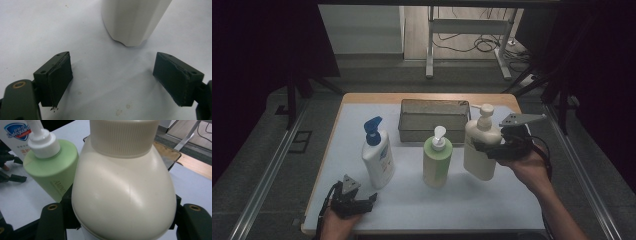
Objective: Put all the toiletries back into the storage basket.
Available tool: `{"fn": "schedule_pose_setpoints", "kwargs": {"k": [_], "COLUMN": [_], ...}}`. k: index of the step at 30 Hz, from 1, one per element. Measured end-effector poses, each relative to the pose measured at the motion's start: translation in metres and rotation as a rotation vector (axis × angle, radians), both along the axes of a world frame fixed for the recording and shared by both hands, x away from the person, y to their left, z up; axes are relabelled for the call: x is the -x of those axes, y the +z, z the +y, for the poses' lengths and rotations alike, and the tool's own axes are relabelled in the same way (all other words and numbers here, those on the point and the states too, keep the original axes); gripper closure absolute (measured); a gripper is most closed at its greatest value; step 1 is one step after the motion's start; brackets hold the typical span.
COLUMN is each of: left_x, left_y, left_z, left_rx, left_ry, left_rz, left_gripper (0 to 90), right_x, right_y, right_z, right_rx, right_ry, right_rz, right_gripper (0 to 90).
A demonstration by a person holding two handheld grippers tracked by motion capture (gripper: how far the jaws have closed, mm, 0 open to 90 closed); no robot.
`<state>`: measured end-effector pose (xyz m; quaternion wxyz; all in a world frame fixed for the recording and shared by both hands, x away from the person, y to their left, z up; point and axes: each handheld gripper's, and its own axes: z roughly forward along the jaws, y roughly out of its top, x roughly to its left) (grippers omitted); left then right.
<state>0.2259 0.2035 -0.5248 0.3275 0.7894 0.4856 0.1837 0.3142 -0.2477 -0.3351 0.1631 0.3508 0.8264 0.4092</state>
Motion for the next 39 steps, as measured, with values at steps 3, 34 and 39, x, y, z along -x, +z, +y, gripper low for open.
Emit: {"fn": "schedule_pose_setpoints", "kwargs": {"k": [3, 34, 39], "left_x": [0.0, 0.0, 0.0], "left_y": [0.0, 0.0, 0.0], "left_z": [0.0, -0.001, 0.0], "left_rx": [0.0, 0.009, 0.007], "left_ry": [0.0, 0.002, 0.002], "left_rz": [0.0, 0.001, 0.001], "left_gripper": [15.2, 14.9, 14.9], "right_x": [-0.004, -0.063, -0.072], "right_y": [0.006, 0.034, 0.036], "right_z": [0.003, 0.043, 0.05], "right_rx": [0.008, 0.007, 0.001], "right_ry": [0.0, 0.005, 0.008], "right_rz": [-0.01, -0.049, -0.049], "right_gripper": [36.0, 36.2, 36.2]}}
